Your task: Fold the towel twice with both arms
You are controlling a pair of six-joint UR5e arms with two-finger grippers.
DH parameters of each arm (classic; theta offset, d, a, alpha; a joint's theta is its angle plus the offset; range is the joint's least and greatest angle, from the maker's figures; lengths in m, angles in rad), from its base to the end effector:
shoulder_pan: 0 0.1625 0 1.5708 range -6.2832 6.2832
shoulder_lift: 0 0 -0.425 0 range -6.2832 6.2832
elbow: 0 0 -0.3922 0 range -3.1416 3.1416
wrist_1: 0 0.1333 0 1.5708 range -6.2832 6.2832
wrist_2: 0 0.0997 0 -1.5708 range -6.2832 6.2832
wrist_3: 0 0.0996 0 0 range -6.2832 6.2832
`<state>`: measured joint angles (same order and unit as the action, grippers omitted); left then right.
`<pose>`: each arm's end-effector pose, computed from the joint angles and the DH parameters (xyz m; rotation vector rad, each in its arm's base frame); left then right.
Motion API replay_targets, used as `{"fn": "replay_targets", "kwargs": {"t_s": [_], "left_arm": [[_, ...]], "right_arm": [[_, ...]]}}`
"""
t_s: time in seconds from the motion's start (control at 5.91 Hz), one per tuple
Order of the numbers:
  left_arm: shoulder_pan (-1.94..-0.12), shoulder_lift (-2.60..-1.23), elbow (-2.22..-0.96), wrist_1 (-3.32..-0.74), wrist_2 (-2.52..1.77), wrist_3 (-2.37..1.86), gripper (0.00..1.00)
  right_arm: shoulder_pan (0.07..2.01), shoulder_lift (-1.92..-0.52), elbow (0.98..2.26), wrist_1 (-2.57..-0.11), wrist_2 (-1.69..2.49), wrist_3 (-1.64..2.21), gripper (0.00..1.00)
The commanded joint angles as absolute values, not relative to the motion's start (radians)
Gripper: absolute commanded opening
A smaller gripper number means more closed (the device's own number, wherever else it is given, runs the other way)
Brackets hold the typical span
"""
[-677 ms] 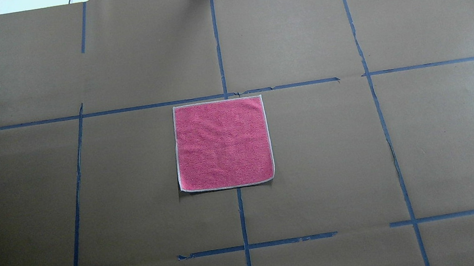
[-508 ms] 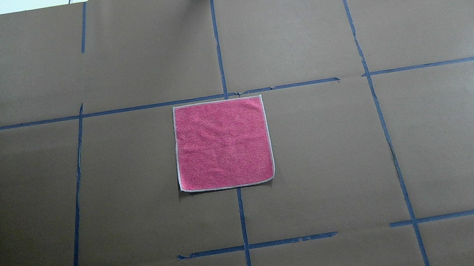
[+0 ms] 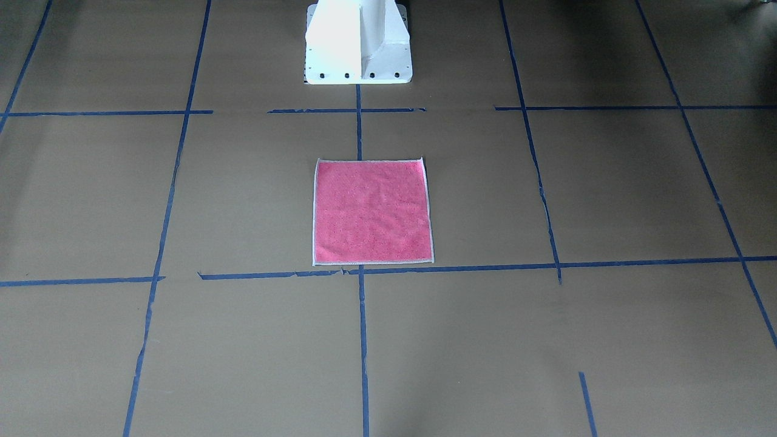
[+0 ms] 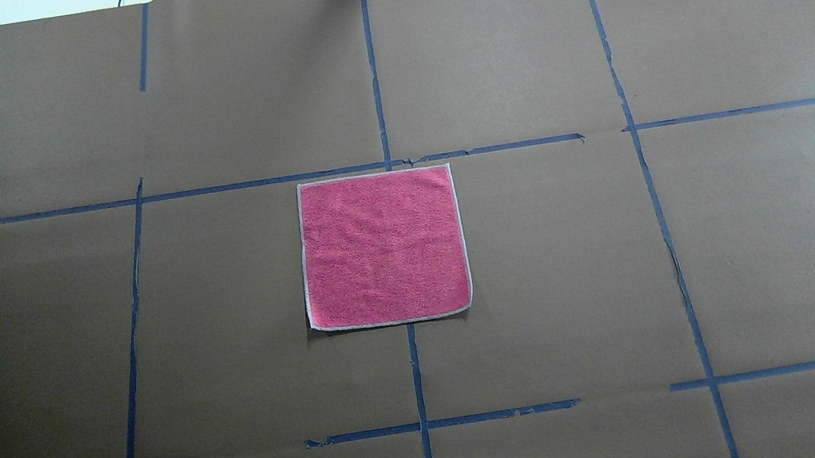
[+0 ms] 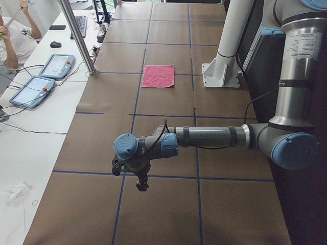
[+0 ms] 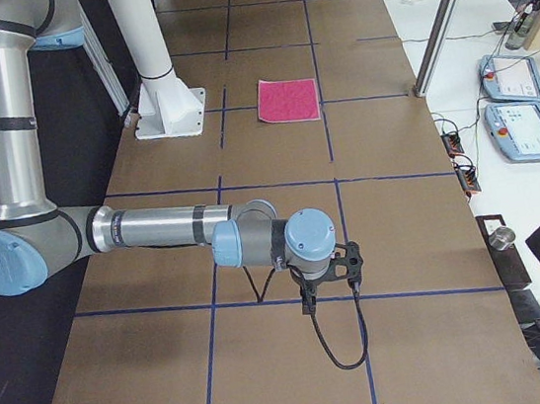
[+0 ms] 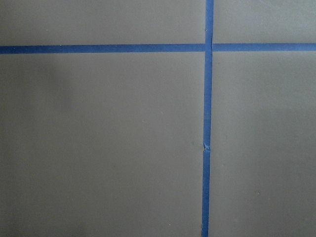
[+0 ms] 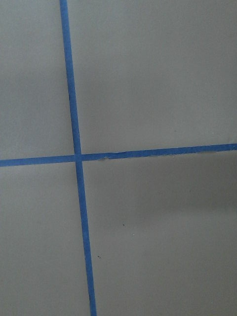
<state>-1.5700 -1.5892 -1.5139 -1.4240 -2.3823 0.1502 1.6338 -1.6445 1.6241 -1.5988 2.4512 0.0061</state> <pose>-0.0607 -0.4851 0.6883 -0.1141 0.8199 0.0671 0.0852 -0.4529 0.6625 -0.0202 -0.8814 0.0859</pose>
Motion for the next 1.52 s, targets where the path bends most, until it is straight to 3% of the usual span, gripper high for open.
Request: {"fn": "replay_targets", "kwargs": {"t_s": [0.0, 0.51, 0.85, 1.18, 1.35], "left_arm": [[-1.571, -1.591, -1.514, -1.424, -2.382, 0.149, 1.00], [-1.571, -1.604, -1.517, -1.425, -2.382, 0.147, 1.00], [-1.545, -1.634, -1.657, -1.428, -2.382, 0.012, 1.00], [-1.354, -1.660, -1.846, -1.437, -2.379, -0.253, 1.00], [-1.285, -1.717, -1.877, -1.437, -2.375, -0.414, 1.00]], "right_arm": [[1.634, -1.644, 1.620, -1.598, 2.451, 0.006, 1.00], [1.634, -1.643, 1.634, -1.598, 2.453, 0.008, 1.00], [1.632, -1.631, 1.715, -1.603, 2.448, 0.008, 1.00], [1.572, -1.556, 1.710, -1.603, 2.456, 0.008, 1.00], [1.563, -1.558, 1.723, -1.594, 2.473, 0.012, 1.00]]}}
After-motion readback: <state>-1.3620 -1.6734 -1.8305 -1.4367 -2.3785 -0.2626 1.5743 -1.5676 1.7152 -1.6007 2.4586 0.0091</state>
